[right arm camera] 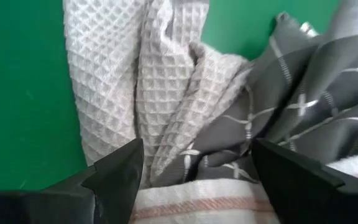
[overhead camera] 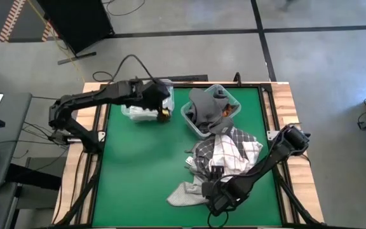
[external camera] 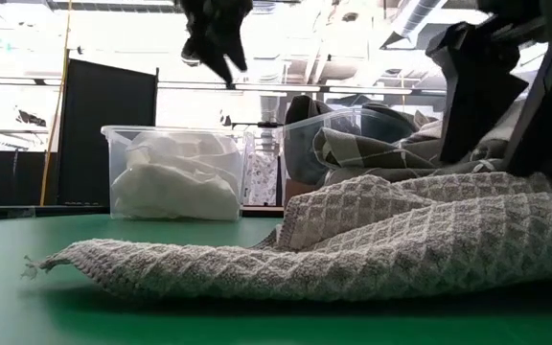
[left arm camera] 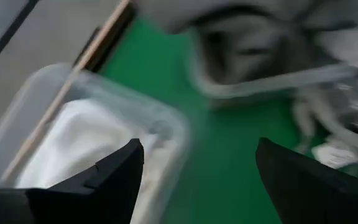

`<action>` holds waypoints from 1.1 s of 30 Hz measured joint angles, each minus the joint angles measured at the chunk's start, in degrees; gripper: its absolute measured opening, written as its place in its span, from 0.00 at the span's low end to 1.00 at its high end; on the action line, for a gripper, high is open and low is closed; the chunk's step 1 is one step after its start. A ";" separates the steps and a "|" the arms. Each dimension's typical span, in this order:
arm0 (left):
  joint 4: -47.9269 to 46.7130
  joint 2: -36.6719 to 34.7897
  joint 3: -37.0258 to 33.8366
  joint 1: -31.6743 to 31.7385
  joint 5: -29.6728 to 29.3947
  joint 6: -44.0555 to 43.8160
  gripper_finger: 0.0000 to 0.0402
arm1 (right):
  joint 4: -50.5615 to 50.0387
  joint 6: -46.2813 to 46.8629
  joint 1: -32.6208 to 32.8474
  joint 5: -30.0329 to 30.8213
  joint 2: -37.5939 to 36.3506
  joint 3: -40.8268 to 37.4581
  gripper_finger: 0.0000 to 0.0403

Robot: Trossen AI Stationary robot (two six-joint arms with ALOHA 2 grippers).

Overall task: Sort towels by color in basket
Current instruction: Put the white patterned towel into the left transparent bin

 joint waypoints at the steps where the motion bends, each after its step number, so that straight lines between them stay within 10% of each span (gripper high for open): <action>1: 0.48 0.00 0.03 -1.69 0.01 0.01 0.73 | -0.02 0.04 0.19 0.74 -0.33 0.00 0.83; 18: 14.60 9.63 0.01 -30.51 0.44 8.50 0.73 | -8.40 12.31 9.44 5.90 -14.16 0.00 0.83; 33: 30.57 26.17 -0.04 -37.03 1.56 16.52 0.73 | -17.71 34.84 22.55 4.81 -5.09 -0.12 0.83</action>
